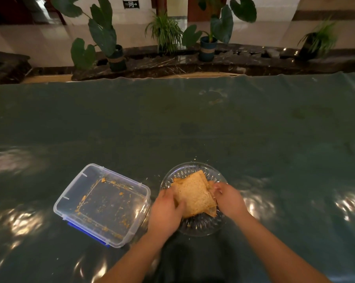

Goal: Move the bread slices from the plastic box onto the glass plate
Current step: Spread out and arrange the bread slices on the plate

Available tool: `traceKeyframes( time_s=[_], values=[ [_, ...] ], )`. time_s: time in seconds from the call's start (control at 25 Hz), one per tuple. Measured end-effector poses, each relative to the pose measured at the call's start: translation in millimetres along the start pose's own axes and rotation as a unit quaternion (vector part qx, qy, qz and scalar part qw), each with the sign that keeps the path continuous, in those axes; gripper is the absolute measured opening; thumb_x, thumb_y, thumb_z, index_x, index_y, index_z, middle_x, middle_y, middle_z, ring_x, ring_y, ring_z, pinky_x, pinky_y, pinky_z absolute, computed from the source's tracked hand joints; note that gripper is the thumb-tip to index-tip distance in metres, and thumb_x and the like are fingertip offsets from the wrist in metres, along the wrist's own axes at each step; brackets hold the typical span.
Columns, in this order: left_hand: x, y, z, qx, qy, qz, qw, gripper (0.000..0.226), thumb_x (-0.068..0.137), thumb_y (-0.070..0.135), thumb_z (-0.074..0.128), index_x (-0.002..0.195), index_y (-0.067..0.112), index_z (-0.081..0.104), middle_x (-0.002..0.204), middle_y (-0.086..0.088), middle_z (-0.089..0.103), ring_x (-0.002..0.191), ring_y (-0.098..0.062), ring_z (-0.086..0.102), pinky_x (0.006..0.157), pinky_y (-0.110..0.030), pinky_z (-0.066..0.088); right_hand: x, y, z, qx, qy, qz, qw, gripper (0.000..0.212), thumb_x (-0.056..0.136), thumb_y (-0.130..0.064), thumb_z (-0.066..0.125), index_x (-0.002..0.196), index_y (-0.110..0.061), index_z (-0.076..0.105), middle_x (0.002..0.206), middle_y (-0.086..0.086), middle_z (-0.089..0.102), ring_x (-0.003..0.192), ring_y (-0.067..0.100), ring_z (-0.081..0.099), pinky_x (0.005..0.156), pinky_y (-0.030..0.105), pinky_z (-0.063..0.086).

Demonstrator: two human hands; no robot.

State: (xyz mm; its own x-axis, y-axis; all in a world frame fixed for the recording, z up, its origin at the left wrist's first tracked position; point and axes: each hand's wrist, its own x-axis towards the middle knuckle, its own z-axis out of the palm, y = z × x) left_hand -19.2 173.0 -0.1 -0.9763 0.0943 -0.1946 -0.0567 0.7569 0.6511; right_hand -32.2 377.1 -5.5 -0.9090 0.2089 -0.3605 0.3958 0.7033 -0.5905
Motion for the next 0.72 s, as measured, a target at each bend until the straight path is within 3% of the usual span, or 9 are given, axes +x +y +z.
traceKeyframes(
  time_s=[0.12, 0.24, 0.32, 0.4, 0.48, 0.6, 0.72],
  values=[
    [21, 5, 16, -0.113, -0.028, -0.190, 0.975, 0.052, 0.085, 0.050, 0.061, 0.124, 0.015, 0.056, 0.111, -0.003, 0.068, 0.101, -0.025, 0.064, 0.087, -0.043, 0.055, 5, 2, -2, -0.015, -0.013, 0.013, 1.000, 0.027, 0.094, -0.011, 0.044, 0.090, -0.012, 0.071, 0.091, 0.010, 0.074, 0.087, 0.029, 0.068, 0.072, 0.031, 0.048],
    [29, 5, 19, -0.086, -0.009, -0.217, 0.972, 0.052, 0.081, 0.051, 0.067, 0.120, 0.018, 0.058, 0.101, 0.005, 0.065, 0.093, -0.021, 0.063, 0.081, -0.038, 0.055, 7, 0, -1, -0.006, -0.024, 0.014, 1.000, 0.030, 0.091, -0.014, 0.049, 0.062, -0.015, 0.056, 0.064, 0.002, 0.062, 0.070, 0.025, 0.061, 0.068, 0.033, 0.050],
    [31, 5, 20, -0.094, 0.011, -0.217, 0.972, 0.050, 0.079, 0.047, 0.071, 0.119, 0.019, 0.059, 0.100, 0.005, 0.065, 0.091, -0.020, 0.062, 0.077, -0.036, 0.053, 9, 0, -1, 0.019, -0.036, 0.020, 0.999, 0.036, 0.090, -0.017, 0.055, 0.055, -0.016, 0.049, 0.057, 0.001, 0.055, 0.067, 0.026, 0.058, 0.069, 0.036, 0.051],
    [32, 6, 20, -0.133, 0.040, -0.223, 0.965, 0.038, 0.079, 0.037, 0.074, 0.110, 0.022, 0.059, 0.093, 0.008, 0.062, 0.087, -0.018, 0.061, 0.078, -0.037, 0.055, 11, 3, -3, 0.128, -0.051, 0.051, 0.989, 0.020, 0.089, -0.016, 0.065, 0.070, -0.010, 0.068, 0.073, 0.013, 0.070, 0.075, 0.032, 0.067, 0.080, 0.043, 0.057],
    [34, 9, 20, -0.179, 0.068, -0.226, 0.955, 0.021, 0.081, 0.027, 0.074, 0.094, 0.024, 0.058, 0.088, 0.010, 0.061, 0.083, -0.015, 0.060, 0.080, -0.039, 0.055, 11, 3, -7, 0.231, -0.081, 0.084, 0.966, 0.005, 0.087, -0.009, 0.069, 0.087, -0.005, 0.073, 0.089, 0.017, 0.075, 0.077, 0.028, 0.072, 0.085, 0.047, 0.060],
    [38, 13, 16, -0.236, 0.091, -0.213, 0.944, 0.015, 0.085, 0.023, 0.070, 0.091, 0.025, 0.057, 0.093, 0.005, 0.065, 0.086, -0.016, 0.063, 0.080, -0.040, 0.055, 15, 3, -14, 0.217, -0.064, 0.059, 0.972, 0.011, 0.089, -0.006, 0.063, 0.089, -0.013, 0.071, 0.086, 0.002, 0.071, 0.068, 0.023, 0.073, 0.080, 0.044, 0.062],
    [48, 17, 6, -0.279, 0.103, -0.195, 0.935, 0.014, 0.087, 0.022, 0.068, 0.096, 0.023, 0.058, 0.095, 0.004, 0.066, 0.087, -0.016, 0.064, 0.081, -0.045, 0.057, 25, -5, -23, 0.160, -0.023, 0.003, 0.987, 0.016, 0.089, -0.010, 0.061, 0.096, -0.015, 0.075, 0.087, 0.001, 0.074, 0.075, 0.025, 0.074, 0.081, 0.045, 0.061]
  ],
)
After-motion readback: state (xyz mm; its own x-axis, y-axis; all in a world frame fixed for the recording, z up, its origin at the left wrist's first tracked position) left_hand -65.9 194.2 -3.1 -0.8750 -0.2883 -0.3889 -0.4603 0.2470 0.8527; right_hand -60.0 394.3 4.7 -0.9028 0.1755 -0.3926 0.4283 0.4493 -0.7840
